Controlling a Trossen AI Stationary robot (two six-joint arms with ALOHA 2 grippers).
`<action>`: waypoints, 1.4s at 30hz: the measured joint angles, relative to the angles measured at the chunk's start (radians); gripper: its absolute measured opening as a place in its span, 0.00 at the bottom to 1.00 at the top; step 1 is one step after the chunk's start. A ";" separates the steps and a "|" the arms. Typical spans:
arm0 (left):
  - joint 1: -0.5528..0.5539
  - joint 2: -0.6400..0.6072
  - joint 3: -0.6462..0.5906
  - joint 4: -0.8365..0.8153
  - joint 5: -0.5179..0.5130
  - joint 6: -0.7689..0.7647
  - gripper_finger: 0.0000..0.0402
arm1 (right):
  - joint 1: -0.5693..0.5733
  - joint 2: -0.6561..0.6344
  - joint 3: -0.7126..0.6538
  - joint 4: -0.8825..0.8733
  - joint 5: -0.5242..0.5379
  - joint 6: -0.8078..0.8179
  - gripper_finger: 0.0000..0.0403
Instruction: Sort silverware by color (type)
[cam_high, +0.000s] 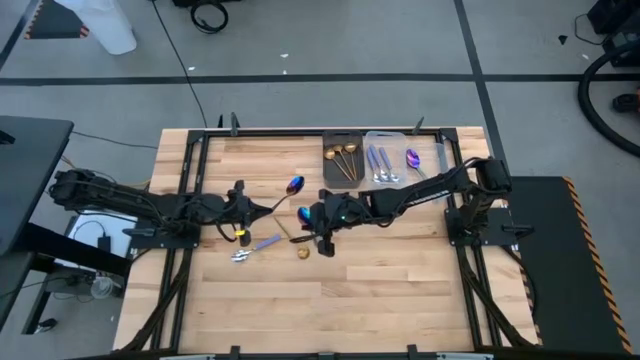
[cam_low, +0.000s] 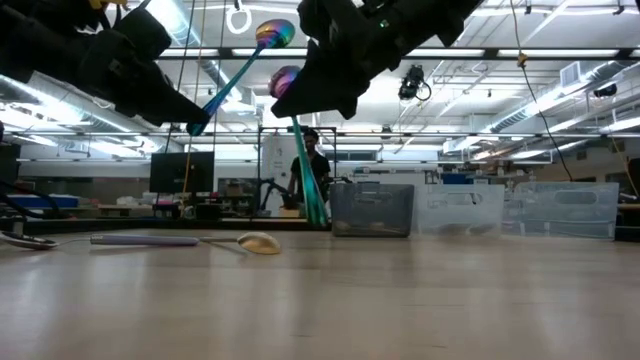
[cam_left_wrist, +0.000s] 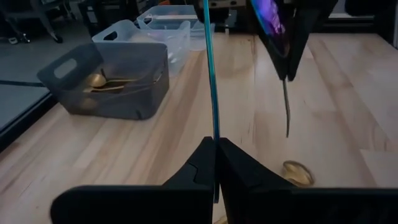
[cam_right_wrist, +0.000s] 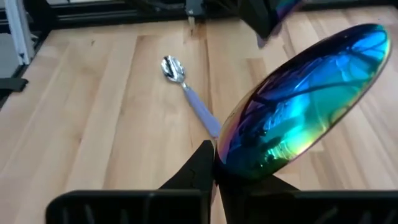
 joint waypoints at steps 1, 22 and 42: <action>0.000 0.000 0.000 0.001 0.001 0.000 0.04 | 0.004 0.000 0.000 -0.004 0.002 0.008 0.06; 0.000 0.000 -0.001 0.118 0.048 0.031 0.04 | 0.048 -0.059 -0.001 -0.045 0.051 0.060 0.05; -0.017 0.001 -0.001 0.224 0.073 -0.075 0.04 | -0.128 -0.293 -0.001 -0.358 0.051 -0.018 0.05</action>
